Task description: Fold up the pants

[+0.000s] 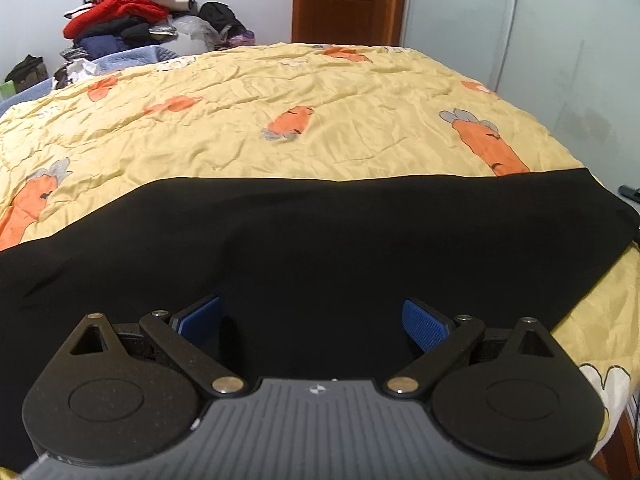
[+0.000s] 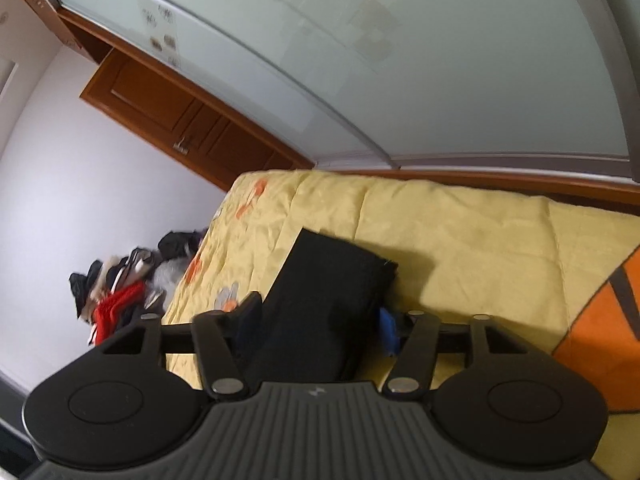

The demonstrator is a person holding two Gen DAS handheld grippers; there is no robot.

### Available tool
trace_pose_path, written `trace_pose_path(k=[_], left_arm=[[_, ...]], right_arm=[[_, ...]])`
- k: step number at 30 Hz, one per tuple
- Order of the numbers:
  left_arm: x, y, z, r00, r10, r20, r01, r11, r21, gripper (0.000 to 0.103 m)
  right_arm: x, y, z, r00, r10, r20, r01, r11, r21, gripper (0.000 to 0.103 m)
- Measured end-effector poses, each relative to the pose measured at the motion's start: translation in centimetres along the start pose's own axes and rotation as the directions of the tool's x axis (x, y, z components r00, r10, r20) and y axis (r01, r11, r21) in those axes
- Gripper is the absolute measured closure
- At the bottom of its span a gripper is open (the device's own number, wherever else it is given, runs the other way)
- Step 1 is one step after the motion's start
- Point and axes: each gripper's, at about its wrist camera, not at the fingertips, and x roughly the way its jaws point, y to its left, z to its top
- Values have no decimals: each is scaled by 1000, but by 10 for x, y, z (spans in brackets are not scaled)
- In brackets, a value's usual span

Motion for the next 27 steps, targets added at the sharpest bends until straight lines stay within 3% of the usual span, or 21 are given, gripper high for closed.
trace_pose_path(k=[1,4,9,15,19,21,24,27], left_arm=[[0,0,0,1000,-4,0,4,1000,5,5],[1,-1,3,1000,-15,9,15,1000,19,5],[6,-3,9,1000,-16,-5,16,1000,-4,4],[13,-5,11,999,4,-50,-6,998,-55,5],[7,-11,12,998,-48,-43,45,997,-69,5],[6,-15,17,997,-69,-44,67,996,-53,5],[10,-17,34,984,-171,-51,165,981,-102,5],[23,-20,55,934,-351,-60,329,915,-232,5]], right_arm=[[2,0,-1,1000,-13,-6,13,1000,-8,73],[2,1,-4,1000,-30,-3,30,999,-28,89],[3,12,-7,999,-48,11,49,990,-129,93],[20,2,1,997,1,-79,-6,998,-65,91],[17,12,-3,998,-3,-70,-9,985,-174,94],[9,33,-12,999,-27,-28,16,941,-338,95],[-4,72,-37,998,-53,46,70,800,-595,95],[-11,99,-64,995,-41,90,95,650,-754,95]])
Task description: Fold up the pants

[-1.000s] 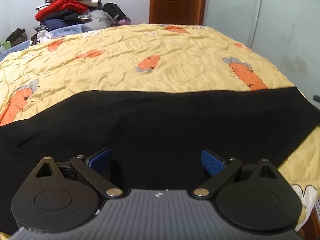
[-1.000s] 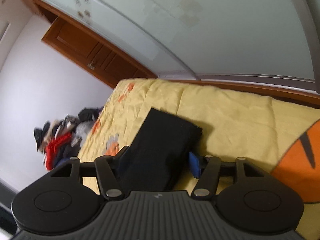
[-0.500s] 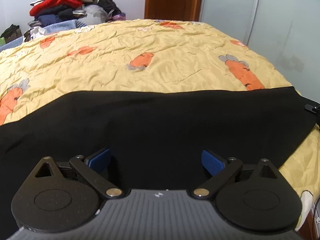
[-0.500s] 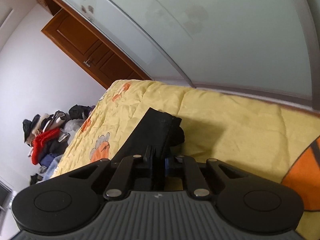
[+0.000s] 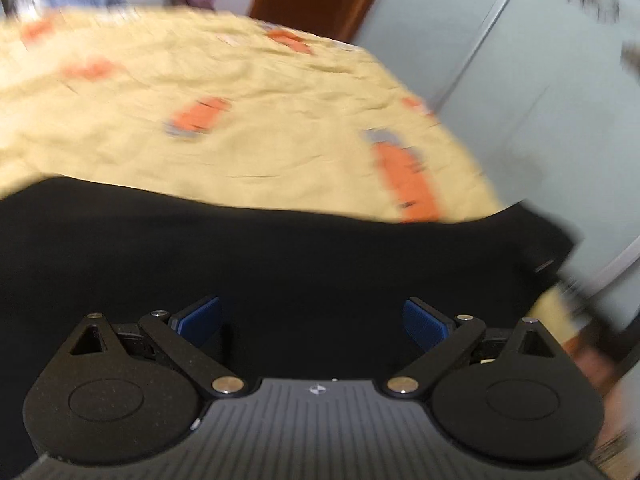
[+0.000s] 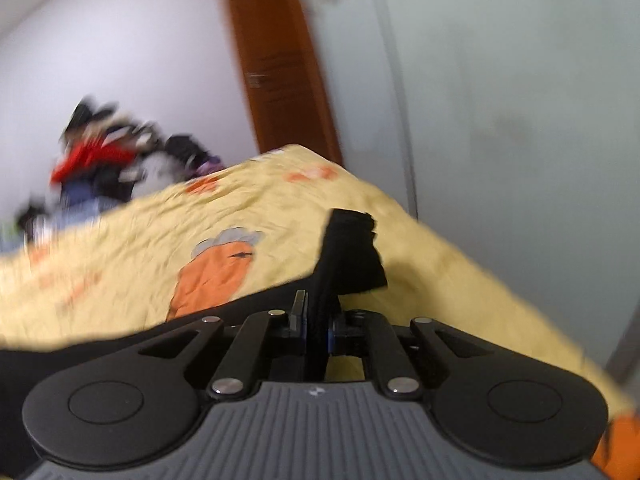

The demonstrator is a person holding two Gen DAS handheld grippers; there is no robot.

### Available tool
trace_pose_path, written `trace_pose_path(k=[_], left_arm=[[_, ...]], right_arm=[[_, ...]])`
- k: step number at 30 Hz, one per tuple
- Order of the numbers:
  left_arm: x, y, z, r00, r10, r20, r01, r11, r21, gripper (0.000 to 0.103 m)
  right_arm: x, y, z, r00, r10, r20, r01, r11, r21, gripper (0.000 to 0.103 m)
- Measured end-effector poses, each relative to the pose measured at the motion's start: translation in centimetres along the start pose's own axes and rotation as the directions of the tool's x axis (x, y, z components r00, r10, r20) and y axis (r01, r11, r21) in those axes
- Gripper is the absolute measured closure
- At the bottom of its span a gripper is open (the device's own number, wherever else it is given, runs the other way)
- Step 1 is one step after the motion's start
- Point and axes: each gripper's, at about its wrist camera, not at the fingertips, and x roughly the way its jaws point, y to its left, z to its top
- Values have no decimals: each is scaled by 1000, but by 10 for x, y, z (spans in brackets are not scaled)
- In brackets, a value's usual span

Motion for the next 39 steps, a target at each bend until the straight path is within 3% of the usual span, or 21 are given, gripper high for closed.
trace_pose_path(k=[3,5,10,13,16,18,20,21,23,25,26,30,34,37,38,39], left_arm=[[23,-14,17,989,-141,-42,139,988,-64,5],[38,-26,21,980,-193,-56,188,979,-81,5],[74,-45,24,930,-352,-103,330,926,-186,5],[88,-43,23,908,-408,-95,366,883,-293,4],[101,-33,24,897,-435,-83,368,836,-407,4],[110,-23,25,886,-459,-60,374,787,-491,2],[113,-17,31,883,-464,-64,366,768,-526,2],[113,-18,32,884,-463,-65,367,773,-518,2],[107,-21,34,889,-453,-66,371,798,-475,2],[104,-25,34,899,-432,-76,360,825,-436,2],[104,-26,33,899,-430,-80,358,828,-431,1],[103,-25,30,899,-428,-88,352,829,-435,1],[96,-22,29,912,-402,-88,334,847,-414,1],[92,-23,29,918,-387,-87,325,861,-392,1],[92,-23,30,920,-383,-89,322,863,-389,1],[93,-24,29,920,-381,-92,320,865,-387,1]], right_arm=[[-1,21,-3,1000,-6,2,6,993,-118,95],[-1,29,-7,1000,-8,-4,7,986,-166,95],[-20,53,-10,998,56,17,-49,960,-274,95],[-37,73,-14,992,126,25,-109,928,-355,95],[-51,91,-17,979,202,26,-175,900,-400,95],[-53,101,-20,982,184,32,-151,884,-443,95],[-53,105,-26,992,113,55,-72,868,-491,95],[-53,107,-28,994,100,53,-60,859,-509,93],[-49,103,-32,997,69,18,-50,852,-521,74],[-50,101,-41,998,61,5,-49,839,-542,41],[-49,101,-45,999,53,1,-43,826,-562,37],[-36,107,-54,999,-21,29,34,778,-628,39],[-16,116,-62,995,-97,30,88,685,-723,39],[-8,120,-64,987,-136,87,153,621,-769,39],[-6,121,-63,983,-145,114,180,611,-771,41],[0,120,-62,979,-157,128,198,604,-772,50]])
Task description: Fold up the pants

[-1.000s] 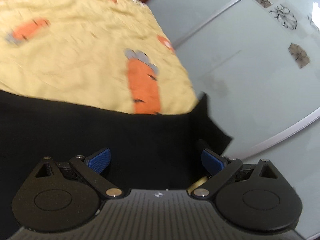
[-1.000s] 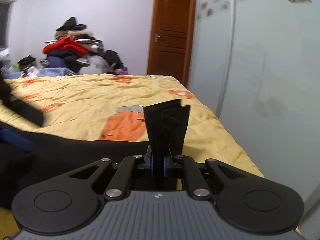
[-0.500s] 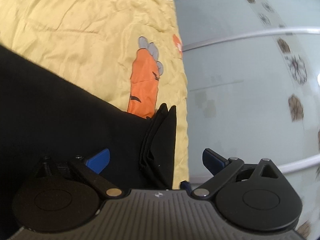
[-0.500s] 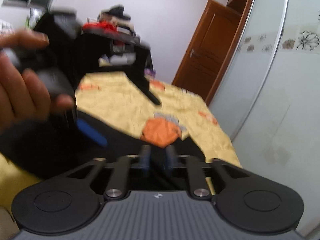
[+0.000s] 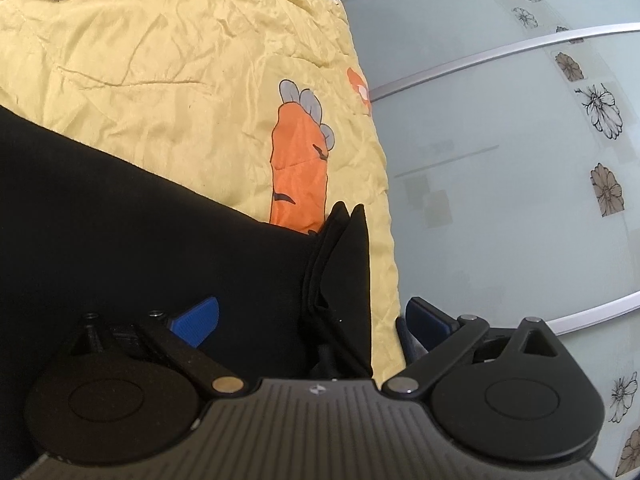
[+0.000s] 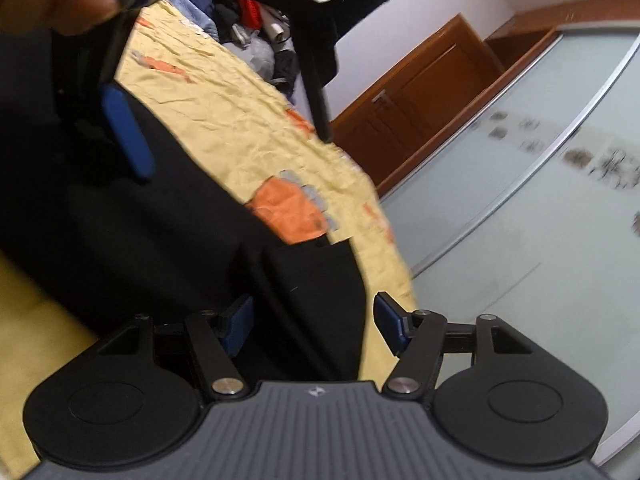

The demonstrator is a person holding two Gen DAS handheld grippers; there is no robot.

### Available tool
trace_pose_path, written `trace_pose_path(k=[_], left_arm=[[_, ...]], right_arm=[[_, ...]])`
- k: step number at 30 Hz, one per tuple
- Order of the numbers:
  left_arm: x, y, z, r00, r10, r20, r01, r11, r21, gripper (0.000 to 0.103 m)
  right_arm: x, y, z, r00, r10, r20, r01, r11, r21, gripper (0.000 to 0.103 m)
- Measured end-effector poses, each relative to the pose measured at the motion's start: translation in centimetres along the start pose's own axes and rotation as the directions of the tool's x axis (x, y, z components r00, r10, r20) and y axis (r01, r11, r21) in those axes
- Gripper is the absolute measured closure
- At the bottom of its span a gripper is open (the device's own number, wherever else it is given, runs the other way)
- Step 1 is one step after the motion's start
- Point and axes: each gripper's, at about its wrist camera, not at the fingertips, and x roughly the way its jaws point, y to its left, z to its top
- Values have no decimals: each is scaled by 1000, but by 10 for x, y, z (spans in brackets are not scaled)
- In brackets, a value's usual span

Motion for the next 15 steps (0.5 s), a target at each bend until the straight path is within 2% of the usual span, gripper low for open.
trace_pose_path(k=[2,4,6,8,12,15], left_arm=[[2,-1,0,1000,2,-5,-2,1000,7,1],[5,-1,1,1000,-3,-11,3,1000,0,1],[10,-1,4,999,-24,-34,23,1000,-18,0],[17,0,8,997,-56,-61,52,997,-56,0],[35,-4,13,985,-126,-114,113,987,-111,1],[46,-9,15,984,-133,-122,118,986,-119,4]], right_arm=[[14,-1,1,1000,16,-26,-16,1000,-3,62],[20,-1,2,998,48,-32,-49,999,-18,83],[21,1,1,997,71,-36,-73,996,-51,94],[13,-3,1,997,74,-24,-75,997,-32,98],[3,-16,1,996,83,26,-84,996,18,98],[-9,-23,4,992,101,72,-104,994,41,98]])
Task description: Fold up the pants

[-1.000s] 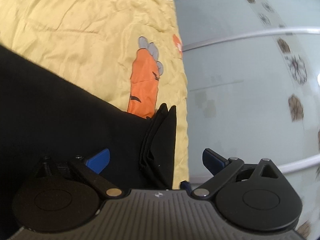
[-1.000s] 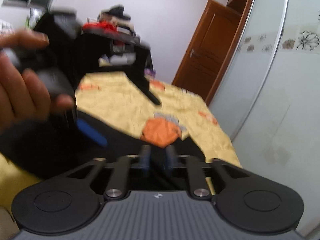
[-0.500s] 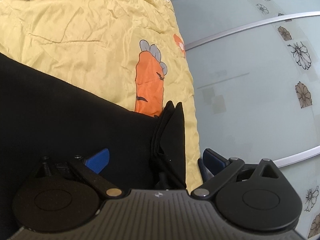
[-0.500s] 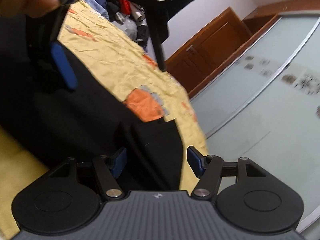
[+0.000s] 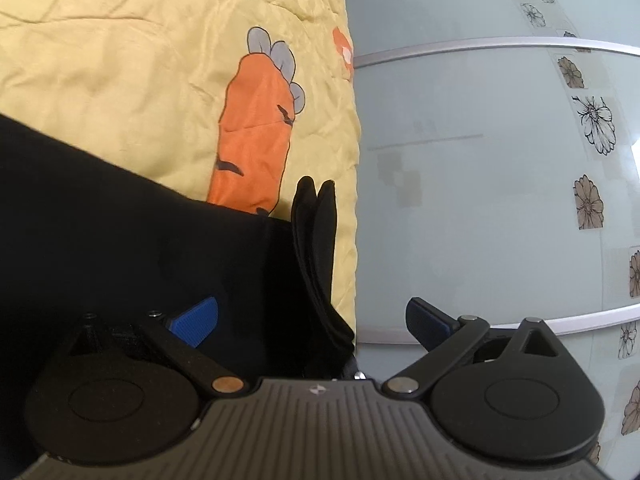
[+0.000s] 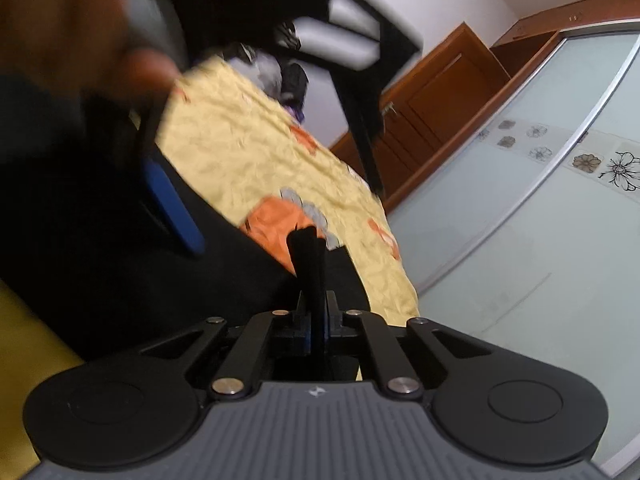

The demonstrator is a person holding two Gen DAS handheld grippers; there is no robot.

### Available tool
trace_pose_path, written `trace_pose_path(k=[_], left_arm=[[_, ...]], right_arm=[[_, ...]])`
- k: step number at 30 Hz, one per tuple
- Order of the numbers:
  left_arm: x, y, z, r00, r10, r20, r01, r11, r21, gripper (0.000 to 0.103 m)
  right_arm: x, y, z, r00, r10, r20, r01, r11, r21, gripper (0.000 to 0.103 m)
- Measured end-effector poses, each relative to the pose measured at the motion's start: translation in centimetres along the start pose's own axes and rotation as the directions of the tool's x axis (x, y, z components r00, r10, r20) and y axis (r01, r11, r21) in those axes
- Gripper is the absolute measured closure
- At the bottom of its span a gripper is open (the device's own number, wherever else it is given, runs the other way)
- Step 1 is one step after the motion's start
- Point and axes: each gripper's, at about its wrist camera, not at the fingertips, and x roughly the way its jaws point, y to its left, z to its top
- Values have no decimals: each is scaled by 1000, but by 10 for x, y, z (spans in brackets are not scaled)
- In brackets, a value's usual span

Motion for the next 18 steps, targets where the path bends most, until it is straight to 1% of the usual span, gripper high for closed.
trace_pose_path(k=[1,3,4,5,7,9,10,11,12,13,14,16,18], left_arm=[[3,-1,1,1000,5,0,-5,1000,1,5],[8,-2,2,1000,1,2,-1,1000,1,10],[10,-2,3,1000,-4,1,4,1000,-4,16],[12,-3,3,1000,-8,-3,8,1000,-12,19],[19,-3,6,1000,-13,-7,13,1000,-28,20],[25,-4,7,1000,-23,-19,22,999,-45,38],[30,-5,7,998,-44,-38,42,998,-38,64],[34,-7,7,998,-39,-57,38,999,-23,84],[36,-9,5,998,-18,-66,18,1000,-7,90],[35,-10,3,998,1,-62,0,1000,10,93],[34,-10,1,999,2,-53,-1,1000,20,93],[31,-10,-2,999,5,-34,-4,999,44,98],[26,-14,-6,1000,30,-5,-29,995,95,98]], right_arm=[[-5,-1,2,1000,11,15,-11,1000,4,98],[-12,-1,5,999,30,37,-31,999,10,98],[-15,0,7,998,37,46,-37,999,11,98],[-17,1,8,998,42,55,-43,999,9,98],[-18,3,8,997,51,55,-51,999,7,98],[-17,4,6,998,55,43,-55,998,12,98],[-17,4,5,998,57,36,-57,998,13,98],[-17,5,5,998,54,33,-55,998,9,98],[-17,6,4,999,45,30,-45,999,-1,98],[-17,5,4,999,44,28,-44,999,-5,98],[-18,4,4,998,49,29,-49,999,2,98],[-18,3,5,998,56,28,-57,998,14,98],[-15,5,6,999,49,18,-49,999,10,98]])
